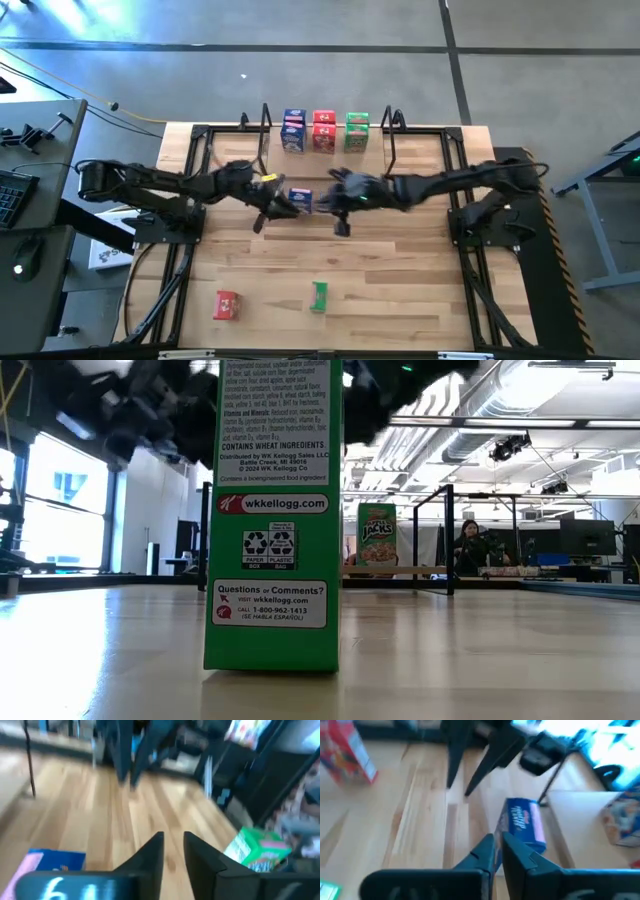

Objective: Stack cereal on shelf
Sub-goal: Put the center blue cereal box on the shelf aligned with the other blue cereal box

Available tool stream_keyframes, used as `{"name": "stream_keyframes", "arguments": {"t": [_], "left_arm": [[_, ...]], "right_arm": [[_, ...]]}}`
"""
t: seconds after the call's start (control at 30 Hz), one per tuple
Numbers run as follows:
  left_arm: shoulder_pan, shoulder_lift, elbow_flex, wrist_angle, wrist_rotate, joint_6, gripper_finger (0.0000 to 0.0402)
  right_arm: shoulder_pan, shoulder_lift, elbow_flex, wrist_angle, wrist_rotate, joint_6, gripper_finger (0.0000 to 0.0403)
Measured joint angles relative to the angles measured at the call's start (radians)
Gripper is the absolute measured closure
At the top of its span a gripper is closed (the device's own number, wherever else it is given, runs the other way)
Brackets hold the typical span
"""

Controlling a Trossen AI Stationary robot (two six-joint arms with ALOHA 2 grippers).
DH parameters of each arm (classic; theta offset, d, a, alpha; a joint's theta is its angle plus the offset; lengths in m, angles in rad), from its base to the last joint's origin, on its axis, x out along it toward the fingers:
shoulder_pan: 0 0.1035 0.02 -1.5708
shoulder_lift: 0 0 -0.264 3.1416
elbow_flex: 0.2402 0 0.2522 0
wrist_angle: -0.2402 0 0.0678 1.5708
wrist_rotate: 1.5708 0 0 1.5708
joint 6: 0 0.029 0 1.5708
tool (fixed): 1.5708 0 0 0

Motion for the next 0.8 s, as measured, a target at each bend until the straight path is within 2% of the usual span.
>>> {"name": "stream_keyframes", "arguments": {"t": [0.13, 0.23, 0.33, 0.43, 0.63, 0.8], "left_arm": [[-0.013, -0.006, 0.204, -0.455, -0.022, 0.135, 0.0295], [-0.043, 0.011, 0.367, -0.768, -0.138, 0.253, 0.0265], [-0.062, 0.041, 0.502, -1.008, -0.260, 0.326, 0.0235], [-0.064, 0.097, 0.598, -1.140, -0.315, 0.327, 0.0202], [-0.063, 0.241, 0.724, -1.252, -0.348, 0.362, 0.0139], [-0.061, 0.336, 0.837, -1.333, -0.454, 0.437, 0.0117]], "right_arm": [[0.065, -0.131, -0.252, 0.310, 0.087, 0.053, 0.0400], [0.112, -0.189, -0.383, 0.449, 0.142, 0.067, 0.0399], [0.151, -0.232, -0.466, 0.559, 0.209, 0.074, 0.0399], [0.182, -0.237, -0.516, 0.608, 0.240, 0.074, 0.0402], [0.217, -0.237, -0.538, 0.630, 0.247, 0.076, 0.0403], [0.248, -0.237, -0.538, 0.632, 0.276, 0.055, 0.0403]]}}
